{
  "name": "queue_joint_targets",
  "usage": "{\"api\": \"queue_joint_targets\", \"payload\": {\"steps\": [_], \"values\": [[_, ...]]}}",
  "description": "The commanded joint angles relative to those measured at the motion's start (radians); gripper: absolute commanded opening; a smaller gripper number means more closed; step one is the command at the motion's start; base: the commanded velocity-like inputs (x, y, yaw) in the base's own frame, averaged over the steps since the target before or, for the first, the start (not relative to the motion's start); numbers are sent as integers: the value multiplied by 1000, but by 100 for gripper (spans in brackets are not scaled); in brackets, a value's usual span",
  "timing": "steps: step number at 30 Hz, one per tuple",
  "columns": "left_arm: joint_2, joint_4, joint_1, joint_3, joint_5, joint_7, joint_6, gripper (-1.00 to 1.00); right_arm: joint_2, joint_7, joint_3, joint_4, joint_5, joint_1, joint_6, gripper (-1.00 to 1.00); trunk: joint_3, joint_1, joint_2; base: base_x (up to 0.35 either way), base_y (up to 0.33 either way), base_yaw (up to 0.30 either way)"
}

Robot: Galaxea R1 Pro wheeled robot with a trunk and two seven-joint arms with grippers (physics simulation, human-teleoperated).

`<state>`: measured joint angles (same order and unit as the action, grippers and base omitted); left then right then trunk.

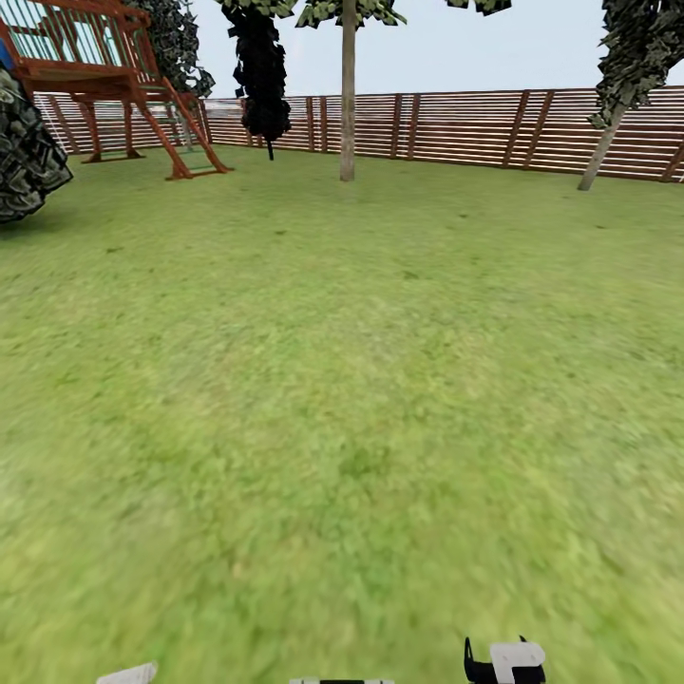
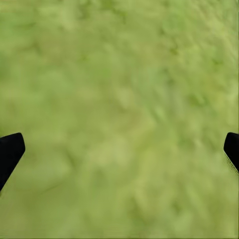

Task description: In the garden, pick up the pesticide atomizer on the floor and spray pesticide onto both trees until each tree trunk is fully covered.

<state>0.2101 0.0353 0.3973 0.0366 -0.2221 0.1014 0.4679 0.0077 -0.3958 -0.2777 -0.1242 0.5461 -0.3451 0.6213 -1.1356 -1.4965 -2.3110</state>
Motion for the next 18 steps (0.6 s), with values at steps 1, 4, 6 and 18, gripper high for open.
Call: {"api": "queue_joint_targets", "payload": {"steps": [1,4,6,18], "values": [[0,0,0,0,0,1,0,-100,0,0,0,0,0,0,0,100,0,0,0,340,0,0],[0,0,0,0,-1,0,0,-100,0,0,0,0,0,0,0,100,0,0,0,340,0,0],[0,0,0,0,-1,1,0,-100,0,0,0,0,0,0,0,100,0,0,0,340,0,0],[0,0,0,0,-1,1,0,-100,0,0,0,0,0,0,0,100,0,0,0,340,0,0]]}}
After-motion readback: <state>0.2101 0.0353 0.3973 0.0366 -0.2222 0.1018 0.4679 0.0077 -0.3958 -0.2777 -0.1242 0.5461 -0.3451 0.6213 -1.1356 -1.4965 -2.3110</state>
